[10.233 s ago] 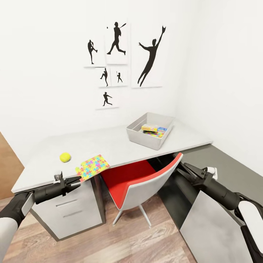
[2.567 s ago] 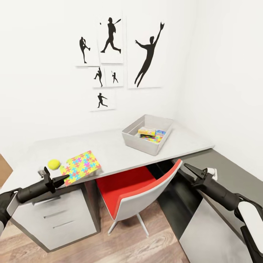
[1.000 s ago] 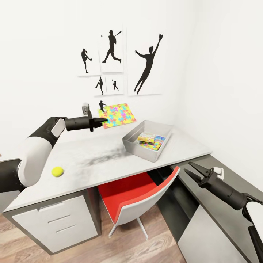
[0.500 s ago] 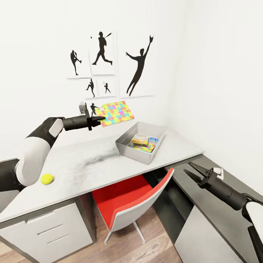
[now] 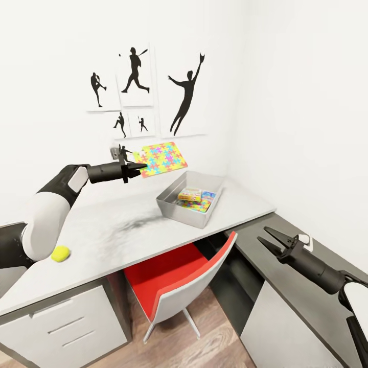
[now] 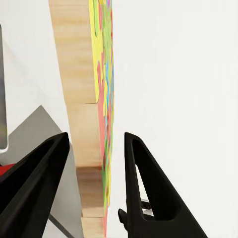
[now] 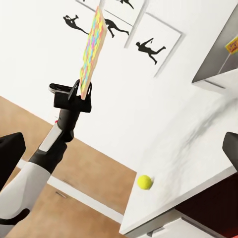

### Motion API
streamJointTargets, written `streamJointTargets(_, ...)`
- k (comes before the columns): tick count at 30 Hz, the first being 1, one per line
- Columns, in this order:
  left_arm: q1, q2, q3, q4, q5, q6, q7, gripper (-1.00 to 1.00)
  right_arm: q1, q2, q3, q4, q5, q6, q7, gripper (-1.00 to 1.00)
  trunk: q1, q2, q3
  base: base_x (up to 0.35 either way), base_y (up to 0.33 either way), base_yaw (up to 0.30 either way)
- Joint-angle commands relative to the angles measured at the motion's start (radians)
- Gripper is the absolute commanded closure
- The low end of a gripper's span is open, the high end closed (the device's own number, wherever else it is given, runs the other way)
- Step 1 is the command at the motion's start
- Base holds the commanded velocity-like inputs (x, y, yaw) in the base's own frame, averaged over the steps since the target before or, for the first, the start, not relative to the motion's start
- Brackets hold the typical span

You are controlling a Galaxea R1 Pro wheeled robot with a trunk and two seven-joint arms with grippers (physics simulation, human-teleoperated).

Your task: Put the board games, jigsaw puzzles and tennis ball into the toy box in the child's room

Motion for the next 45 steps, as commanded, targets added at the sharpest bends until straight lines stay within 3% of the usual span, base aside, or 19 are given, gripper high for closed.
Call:
streamJointTargets(1, -0.001, 0.0, 0.004, 0.001, -0.004, 0.003, -0.004, 1.0, -0.001, 0.0, -0.001, 0.0, 0.002, 0.005, 0.003, -1.0, 0.0, -0.001, -0.001, -0.001, 0.002, -0.003)
streamJointTargets(31, -0.001, 0.0, 0.004, 0.001, -0.006, 0.003, -0.006, 1.0, -0.001, 0.001, -0.003, 0.0, 0.001, 0.004, 0.004, -1.0, 0.0, -0.001, 0.021, -0.014, 0.043, -0.124)
streamJointTargets(38, -0.001, 0.0, 0.004, 0.001, -0.006, 0.003, -0.006, 1.0, -0.001, 0.011, -0.068, -0.003, -0.002, 0.012, 0.003, -1.0, 0.0, -0.001, 0.021, 0.0, 0.0, -0.002)
streamJointTargets(45, -0.001, 0.0, 0.004, 0.001, -0.006, 0.003, -0.004, 1.0, -0.001, 0.012, -0.078, -0.001, -0.002, 0.016, 0.003, -1.0, 0.0, -0.001, 0.016, 0.0, 0.0, 0.0)
